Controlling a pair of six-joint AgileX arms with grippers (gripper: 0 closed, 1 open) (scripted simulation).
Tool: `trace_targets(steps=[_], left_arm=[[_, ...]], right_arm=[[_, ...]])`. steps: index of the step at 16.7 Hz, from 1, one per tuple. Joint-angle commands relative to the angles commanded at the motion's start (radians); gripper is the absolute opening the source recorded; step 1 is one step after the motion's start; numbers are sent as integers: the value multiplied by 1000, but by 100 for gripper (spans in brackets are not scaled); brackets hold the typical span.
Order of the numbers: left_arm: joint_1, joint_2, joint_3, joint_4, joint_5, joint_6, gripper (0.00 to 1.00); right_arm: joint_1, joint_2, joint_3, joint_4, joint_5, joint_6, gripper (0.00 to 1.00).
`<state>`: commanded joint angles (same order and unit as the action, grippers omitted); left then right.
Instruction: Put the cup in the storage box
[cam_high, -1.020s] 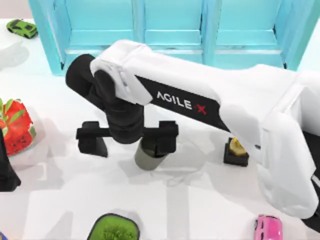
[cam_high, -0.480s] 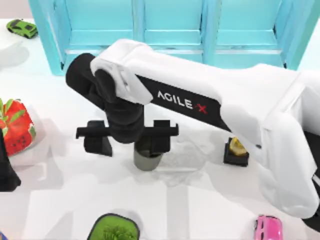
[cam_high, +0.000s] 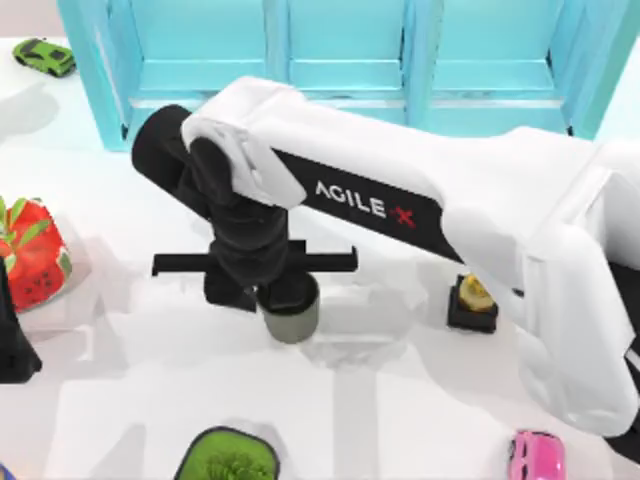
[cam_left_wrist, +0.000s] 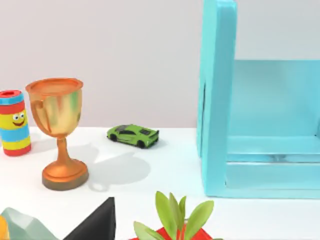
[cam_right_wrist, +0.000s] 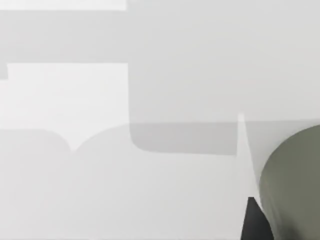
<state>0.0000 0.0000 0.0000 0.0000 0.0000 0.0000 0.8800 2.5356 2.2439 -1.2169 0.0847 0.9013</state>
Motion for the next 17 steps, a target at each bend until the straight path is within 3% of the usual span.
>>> trace_targets(steps=[11, 14, 17], left_arm=[[0, 0, 0, 0, 0, 0, 100], [0, 0, 0, 0, 0, 0, 100], [0, 0, 0, 0, 0, 0, 100]], right_arm=[[-10, -14, -3, -1, -7, -12, 0], [-104, -111, -28, -4, -48, -107, 0], [-282, -297, -98, -13, -103, -286, 0]])
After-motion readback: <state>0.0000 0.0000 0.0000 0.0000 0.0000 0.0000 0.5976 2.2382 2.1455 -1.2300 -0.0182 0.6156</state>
